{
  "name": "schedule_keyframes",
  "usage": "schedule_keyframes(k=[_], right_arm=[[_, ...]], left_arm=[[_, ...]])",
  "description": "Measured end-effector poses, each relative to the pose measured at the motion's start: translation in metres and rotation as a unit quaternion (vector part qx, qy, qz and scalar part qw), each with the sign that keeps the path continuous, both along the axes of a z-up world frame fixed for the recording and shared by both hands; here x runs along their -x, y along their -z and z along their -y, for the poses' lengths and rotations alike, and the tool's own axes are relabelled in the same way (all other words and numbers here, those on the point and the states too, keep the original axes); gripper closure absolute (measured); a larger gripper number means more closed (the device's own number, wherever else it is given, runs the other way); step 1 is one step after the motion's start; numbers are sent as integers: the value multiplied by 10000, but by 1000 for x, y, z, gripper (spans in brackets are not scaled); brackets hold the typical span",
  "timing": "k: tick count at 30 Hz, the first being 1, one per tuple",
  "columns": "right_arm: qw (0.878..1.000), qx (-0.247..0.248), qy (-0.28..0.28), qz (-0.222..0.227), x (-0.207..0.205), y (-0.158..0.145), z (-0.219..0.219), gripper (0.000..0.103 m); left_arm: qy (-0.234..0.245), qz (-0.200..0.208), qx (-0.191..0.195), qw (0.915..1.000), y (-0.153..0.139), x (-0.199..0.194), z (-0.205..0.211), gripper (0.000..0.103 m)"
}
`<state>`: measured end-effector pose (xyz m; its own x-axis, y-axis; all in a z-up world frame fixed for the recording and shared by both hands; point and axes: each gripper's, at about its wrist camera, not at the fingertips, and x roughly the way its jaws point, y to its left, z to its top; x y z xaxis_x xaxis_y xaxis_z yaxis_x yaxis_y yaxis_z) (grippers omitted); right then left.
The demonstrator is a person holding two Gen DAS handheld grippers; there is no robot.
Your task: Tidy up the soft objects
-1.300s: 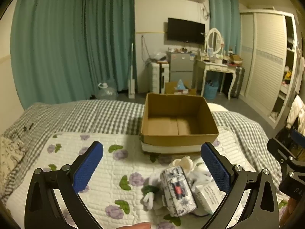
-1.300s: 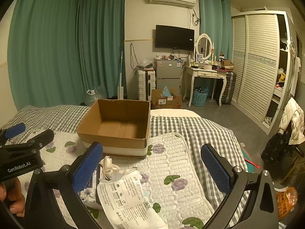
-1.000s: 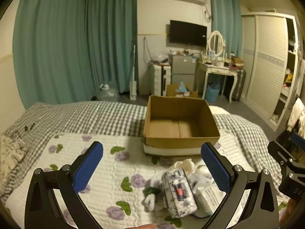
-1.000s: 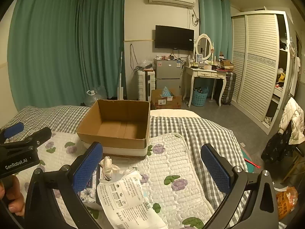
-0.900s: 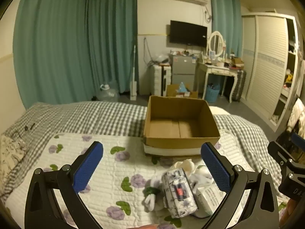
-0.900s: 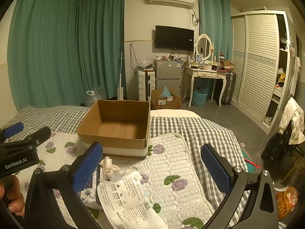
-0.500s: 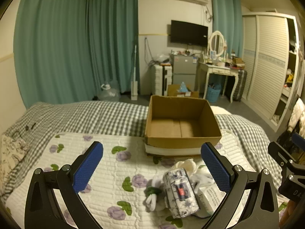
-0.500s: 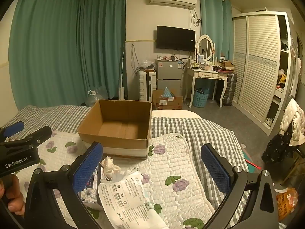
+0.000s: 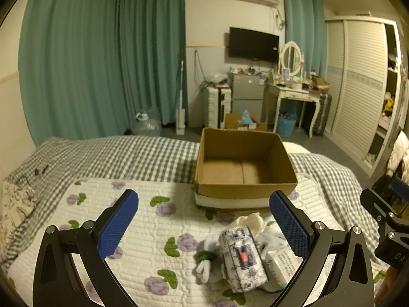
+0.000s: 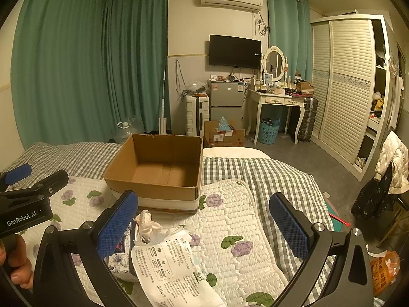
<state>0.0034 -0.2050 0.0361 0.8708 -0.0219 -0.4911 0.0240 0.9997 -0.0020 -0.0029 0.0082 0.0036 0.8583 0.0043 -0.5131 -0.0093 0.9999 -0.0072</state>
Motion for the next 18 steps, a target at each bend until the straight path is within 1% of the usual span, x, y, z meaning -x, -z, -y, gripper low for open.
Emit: schedule_keyframes(k=[18], right_arm=[[10000, -9, -1, -20, 0, -2, 2, 0]], left_arm=[[-25, 29, 24, 10000, -2, -1, -3, 0]])
